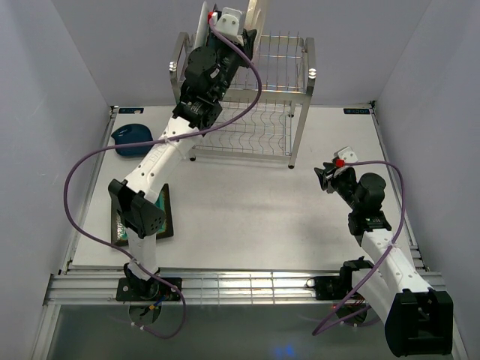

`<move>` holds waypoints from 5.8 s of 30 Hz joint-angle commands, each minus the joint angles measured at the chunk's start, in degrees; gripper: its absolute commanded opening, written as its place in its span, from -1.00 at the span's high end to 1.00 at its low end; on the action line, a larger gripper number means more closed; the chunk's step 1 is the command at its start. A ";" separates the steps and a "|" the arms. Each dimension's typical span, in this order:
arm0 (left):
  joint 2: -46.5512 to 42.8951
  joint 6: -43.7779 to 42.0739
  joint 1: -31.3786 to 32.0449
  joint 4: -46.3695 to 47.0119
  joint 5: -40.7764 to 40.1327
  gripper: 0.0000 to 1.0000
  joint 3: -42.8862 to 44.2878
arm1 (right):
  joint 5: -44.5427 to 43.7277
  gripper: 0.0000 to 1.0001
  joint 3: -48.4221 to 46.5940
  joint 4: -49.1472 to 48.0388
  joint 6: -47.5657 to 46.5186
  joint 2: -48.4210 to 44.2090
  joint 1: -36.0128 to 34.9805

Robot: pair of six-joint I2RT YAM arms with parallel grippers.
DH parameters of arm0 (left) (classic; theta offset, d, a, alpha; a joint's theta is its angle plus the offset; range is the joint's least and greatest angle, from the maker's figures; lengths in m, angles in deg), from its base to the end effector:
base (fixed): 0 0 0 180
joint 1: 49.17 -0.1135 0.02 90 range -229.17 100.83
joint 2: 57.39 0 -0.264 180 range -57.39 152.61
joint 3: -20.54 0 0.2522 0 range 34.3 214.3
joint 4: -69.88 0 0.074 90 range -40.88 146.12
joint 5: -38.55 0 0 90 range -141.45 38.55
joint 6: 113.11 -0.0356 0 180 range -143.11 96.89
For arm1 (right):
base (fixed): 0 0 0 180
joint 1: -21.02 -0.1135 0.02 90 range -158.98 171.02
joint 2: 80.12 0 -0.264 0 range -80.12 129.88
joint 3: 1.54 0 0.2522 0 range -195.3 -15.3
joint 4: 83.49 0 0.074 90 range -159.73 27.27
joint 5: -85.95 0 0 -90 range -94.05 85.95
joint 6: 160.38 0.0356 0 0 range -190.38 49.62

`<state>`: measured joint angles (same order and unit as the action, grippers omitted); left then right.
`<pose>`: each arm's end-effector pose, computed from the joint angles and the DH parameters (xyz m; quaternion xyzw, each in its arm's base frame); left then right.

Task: Load the plates into the dish rack
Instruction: Insert the plate into the dish rack, then move the plate to the center of the board.

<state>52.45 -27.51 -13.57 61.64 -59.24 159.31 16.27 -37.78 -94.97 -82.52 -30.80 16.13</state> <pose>0.3545 -0.2479 0.5224 0.1415 0.5522 -0.1835 0.8008 0.1991 0.0294 0.2536 -0.2261 0.6797 0.0828 0.6929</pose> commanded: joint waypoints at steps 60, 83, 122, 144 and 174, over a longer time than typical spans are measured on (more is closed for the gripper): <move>-2.62 2.73 1.76 6.08 -9.87 1.00 -4.60 | 0.69 0.17 -0.46 -2.72 0.45 0.69 0.23; -1.82 3.88 1.23 2.22 -12.60 0.12 0.06 | 0.95 0.17 -0.64 -2.45 0.36 0.95 0.23; -54.38 29.71 0.97 -16.83 -23.76 -0.75 -67.80 | 2.10 -0.04 -0.99 -1.05 -0.60 0.69 0.31; -42.61 49.23 1.06 -43.92 -41.34 -0.96 -78.78 | 2.71 -0.09 -2.39 0.27 -0.87 3.15 0.31; -1.92 85.18 3.52 -86.03 -54.79 -0.93 -61.64 | 4.47 -0.11 -2.57 0.98 -0.69 2.80 0.40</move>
<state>51.16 50.56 -10.36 -16.02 -111.11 95.67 20.14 -38.02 -92.98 -82.83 -27.19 16.18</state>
